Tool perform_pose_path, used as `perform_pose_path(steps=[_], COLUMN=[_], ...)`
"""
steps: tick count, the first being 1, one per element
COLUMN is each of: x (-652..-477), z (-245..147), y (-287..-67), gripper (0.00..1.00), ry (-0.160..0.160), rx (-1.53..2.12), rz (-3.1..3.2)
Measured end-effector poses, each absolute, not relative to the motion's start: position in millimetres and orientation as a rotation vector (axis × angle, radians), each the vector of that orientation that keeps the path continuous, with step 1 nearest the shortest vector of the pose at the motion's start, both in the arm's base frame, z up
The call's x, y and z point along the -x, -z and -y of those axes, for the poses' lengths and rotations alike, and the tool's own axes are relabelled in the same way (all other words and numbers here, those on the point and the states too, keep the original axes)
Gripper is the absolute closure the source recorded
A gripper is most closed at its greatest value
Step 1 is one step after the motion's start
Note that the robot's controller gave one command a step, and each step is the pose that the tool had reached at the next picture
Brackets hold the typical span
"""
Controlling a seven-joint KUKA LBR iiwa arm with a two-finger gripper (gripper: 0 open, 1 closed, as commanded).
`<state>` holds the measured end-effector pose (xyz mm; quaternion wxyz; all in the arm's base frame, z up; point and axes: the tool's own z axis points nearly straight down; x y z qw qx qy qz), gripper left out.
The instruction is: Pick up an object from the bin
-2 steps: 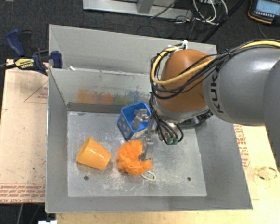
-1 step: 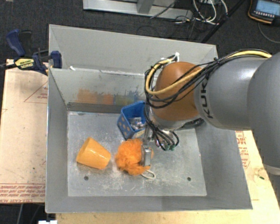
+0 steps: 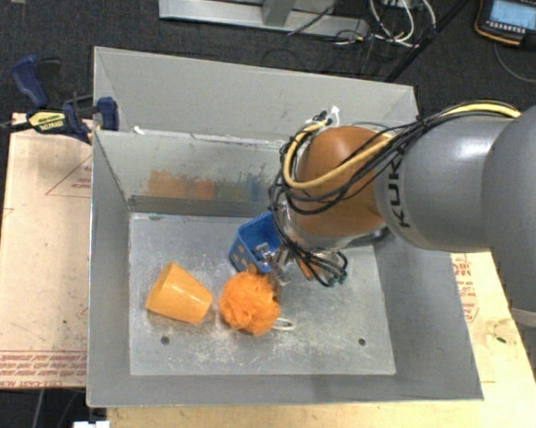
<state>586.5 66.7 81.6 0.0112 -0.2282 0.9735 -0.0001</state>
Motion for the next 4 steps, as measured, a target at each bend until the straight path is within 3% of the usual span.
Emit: perform_pose_path(steps=[1, 2, 4], x=[-586.5, -590.9, -595.8], z=[-67, -62, -68], y=[-82, -113, -234], gripper=[1.00, 1.00, 1.00], ry=[0.000, -0.004, -0.005], rx=[0.712, 0.738, 0.833], rz=[-3.037, -3.042, -3.015])
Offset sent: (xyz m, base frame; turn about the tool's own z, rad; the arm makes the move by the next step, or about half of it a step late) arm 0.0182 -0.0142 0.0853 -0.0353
